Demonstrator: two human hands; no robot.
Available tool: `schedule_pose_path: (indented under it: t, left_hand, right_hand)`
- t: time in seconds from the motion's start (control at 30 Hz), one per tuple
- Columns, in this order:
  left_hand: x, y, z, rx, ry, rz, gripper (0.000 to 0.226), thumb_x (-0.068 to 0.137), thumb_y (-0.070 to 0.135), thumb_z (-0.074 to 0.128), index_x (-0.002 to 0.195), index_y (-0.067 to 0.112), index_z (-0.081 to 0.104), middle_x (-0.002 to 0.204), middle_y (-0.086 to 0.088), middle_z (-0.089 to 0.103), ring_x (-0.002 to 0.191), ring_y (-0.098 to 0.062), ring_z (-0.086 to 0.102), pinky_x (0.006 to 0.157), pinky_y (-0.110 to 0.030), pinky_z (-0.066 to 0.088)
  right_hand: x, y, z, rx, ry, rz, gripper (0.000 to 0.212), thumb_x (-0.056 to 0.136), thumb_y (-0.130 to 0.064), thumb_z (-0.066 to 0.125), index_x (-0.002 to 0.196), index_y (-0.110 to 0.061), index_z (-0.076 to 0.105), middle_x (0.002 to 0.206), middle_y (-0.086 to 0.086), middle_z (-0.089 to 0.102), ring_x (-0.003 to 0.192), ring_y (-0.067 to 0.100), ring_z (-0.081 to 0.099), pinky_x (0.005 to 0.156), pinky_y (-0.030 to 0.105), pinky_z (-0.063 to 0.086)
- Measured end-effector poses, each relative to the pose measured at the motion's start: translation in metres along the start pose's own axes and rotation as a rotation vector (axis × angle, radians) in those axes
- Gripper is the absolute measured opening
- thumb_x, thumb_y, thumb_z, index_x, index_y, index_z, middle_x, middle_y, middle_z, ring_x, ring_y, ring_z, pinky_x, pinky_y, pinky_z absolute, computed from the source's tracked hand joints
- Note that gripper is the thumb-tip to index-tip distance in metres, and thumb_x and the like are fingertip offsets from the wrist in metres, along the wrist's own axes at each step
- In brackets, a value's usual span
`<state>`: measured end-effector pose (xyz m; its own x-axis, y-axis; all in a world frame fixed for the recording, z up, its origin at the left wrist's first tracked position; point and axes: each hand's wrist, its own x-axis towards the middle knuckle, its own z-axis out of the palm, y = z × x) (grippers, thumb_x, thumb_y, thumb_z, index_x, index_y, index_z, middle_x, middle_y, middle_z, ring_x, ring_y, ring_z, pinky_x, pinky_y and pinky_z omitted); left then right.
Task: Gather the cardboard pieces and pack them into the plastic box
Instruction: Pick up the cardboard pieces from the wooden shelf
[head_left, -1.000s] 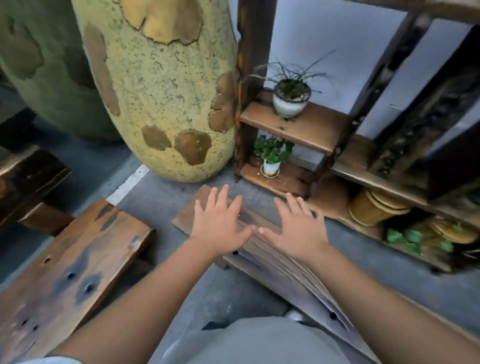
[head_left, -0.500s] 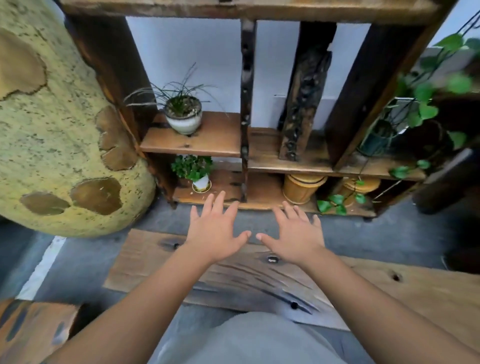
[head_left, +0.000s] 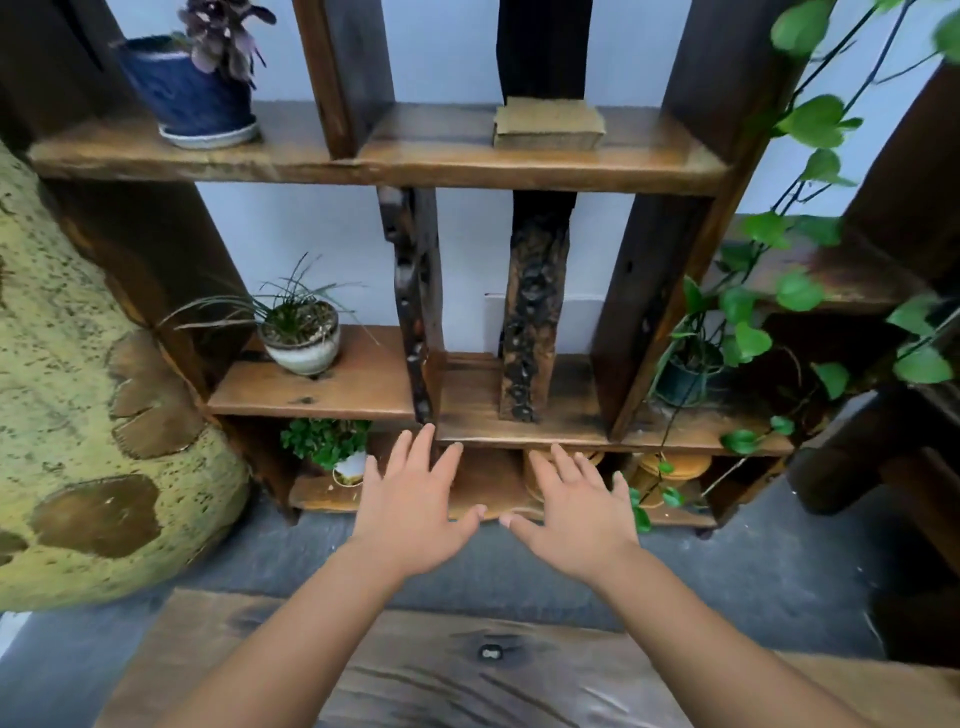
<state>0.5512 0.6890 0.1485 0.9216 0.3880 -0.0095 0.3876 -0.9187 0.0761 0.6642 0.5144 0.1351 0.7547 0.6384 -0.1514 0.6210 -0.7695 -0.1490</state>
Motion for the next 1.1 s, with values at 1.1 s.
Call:
schedule_pose_path:
  t: [1.1]
  left_hand:
    - [0.242, 0.000, -0.238, -0.364, 0.300, 0.217, 0.080, 0.082, 0.067, 0.043, 0.149, 0.028, 0.024, 0.157, -0.003, 0.024, 0.143, -0.022, 0.024, 0.113, -0.042, 0.028]
  right_hand:
    - [0.182, 0.008, -0.287, 0.128, 0.498, 0.013, 0.077, 0.081, -0.073, 0.042, 0.144, -0.029, 0.034, 0.152, 0.002, 0.039, 0.133, 0.025, 0.043, 0.102, 0.049, 0.045]
